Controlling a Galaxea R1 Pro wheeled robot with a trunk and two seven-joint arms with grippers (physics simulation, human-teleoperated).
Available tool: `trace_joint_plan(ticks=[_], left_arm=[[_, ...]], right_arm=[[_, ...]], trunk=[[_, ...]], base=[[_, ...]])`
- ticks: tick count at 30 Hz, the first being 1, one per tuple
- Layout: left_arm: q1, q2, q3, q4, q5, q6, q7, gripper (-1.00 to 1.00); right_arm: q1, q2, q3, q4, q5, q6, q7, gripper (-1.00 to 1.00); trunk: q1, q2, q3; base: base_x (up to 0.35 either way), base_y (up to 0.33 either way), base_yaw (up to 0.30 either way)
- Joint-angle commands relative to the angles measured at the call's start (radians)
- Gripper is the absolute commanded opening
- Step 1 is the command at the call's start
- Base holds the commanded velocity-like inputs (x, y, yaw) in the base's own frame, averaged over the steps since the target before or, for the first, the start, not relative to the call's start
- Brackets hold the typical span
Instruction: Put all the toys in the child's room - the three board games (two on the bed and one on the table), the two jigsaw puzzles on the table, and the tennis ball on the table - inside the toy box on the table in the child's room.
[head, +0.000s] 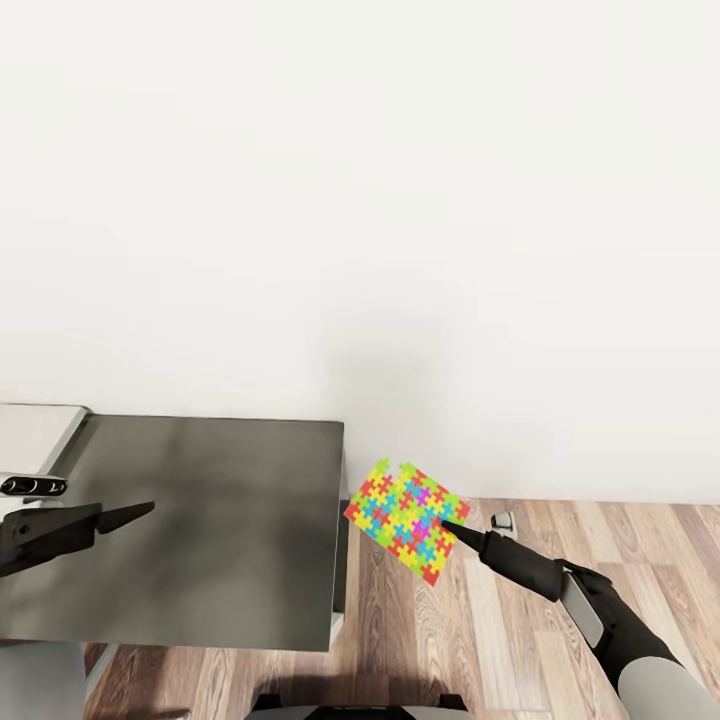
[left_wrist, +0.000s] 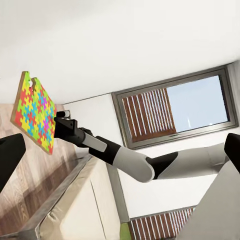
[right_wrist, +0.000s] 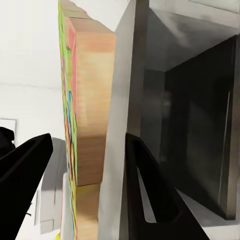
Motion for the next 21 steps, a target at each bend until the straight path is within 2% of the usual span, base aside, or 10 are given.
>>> trace_joint_plan(ticks=[1, 17, 21], left_arm=[[0.0, 0.0, 0.0, 0.0, 0.0, 0.011, -0.004, 1.0], [0.0, 0.0, 0.005, -0.002, -0.004, 0.011, -0.004, 1.0], [0.002, 0.001, 0.001, -0.002, -0.02, -0.007, -0.004, 1.0]], right_arm=[[0.0, 0.0, -0.001, 0.0, -0.004, 0.009, 0.002, -1.0], [0.001, -0.007, -0.001, -0.001, -0.004, 0.007, 0.004, -1.0], [0.001, -0.008, -0.001, -0.001, -0.004, -0.012, 0.004, -1.0]], trunk=[[0.001, -0.002, 0.0], [0.001, -0.002, 0.026], [0.001, -0.002, 0.032]], base=[[0.0, 0.0, 0.0], [0.0, 0.0, 0.0], [0.0, 0.0, 0.0]])
